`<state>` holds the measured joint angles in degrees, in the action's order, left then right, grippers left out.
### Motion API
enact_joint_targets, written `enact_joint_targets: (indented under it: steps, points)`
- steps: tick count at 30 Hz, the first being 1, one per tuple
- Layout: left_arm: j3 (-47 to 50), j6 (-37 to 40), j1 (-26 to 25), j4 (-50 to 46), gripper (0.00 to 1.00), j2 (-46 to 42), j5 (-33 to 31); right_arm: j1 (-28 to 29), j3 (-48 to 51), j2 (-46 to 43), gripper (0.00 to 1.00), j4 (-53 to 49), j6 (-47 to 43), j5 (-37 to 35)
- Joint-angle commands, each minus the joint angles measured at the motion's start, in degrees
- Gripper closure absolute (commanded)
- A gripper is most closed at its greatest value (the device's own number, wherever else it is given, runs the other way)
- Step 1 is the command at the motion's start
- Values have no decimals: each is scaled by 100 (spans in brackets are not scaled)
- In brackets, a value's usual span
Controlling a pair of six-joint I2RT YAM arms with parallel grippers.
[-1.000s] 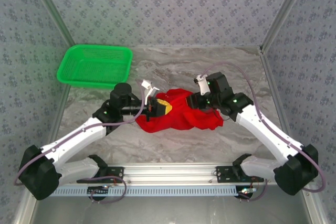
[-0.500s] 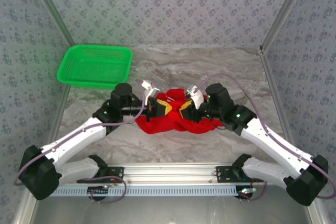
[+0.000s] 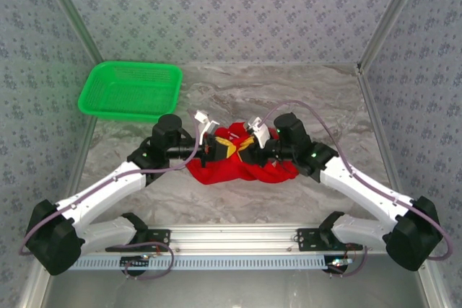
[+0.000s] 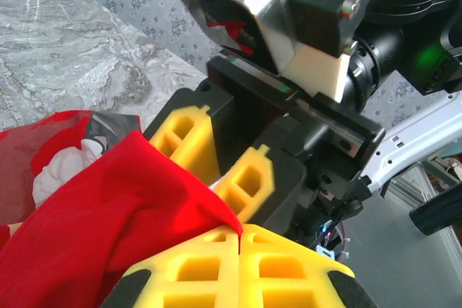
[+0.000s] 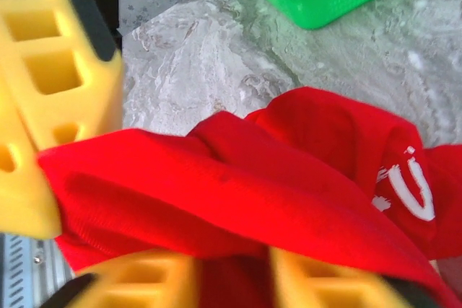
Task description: Fold the inside-out t-shirt
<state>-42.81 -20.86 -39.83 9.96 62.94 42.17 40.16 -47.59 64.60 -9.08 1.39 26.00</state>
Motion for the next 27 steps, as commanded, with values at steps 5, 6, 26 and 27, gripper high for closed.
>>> enact_joint_targets:
  steps: [5, 6, 26, 27]
  points:
    - [24, 180, 107, -147, 100, -356, -428, -65, 37, -508, 100, -395, -327, 129]
    - [26, 254, 117, -251, 100, -348, -598, -130, 61, -645, 100, -448, -258, 289]
    - [207, 336, -153, -742, 43, -420, -1821, -983, 444, -654, 100, 1403, 2402, 1524]
    - [245, 365, -279, -771, 40, -500, -1981, -1013, 448, -644, 100, 1454, 2479, 1518]
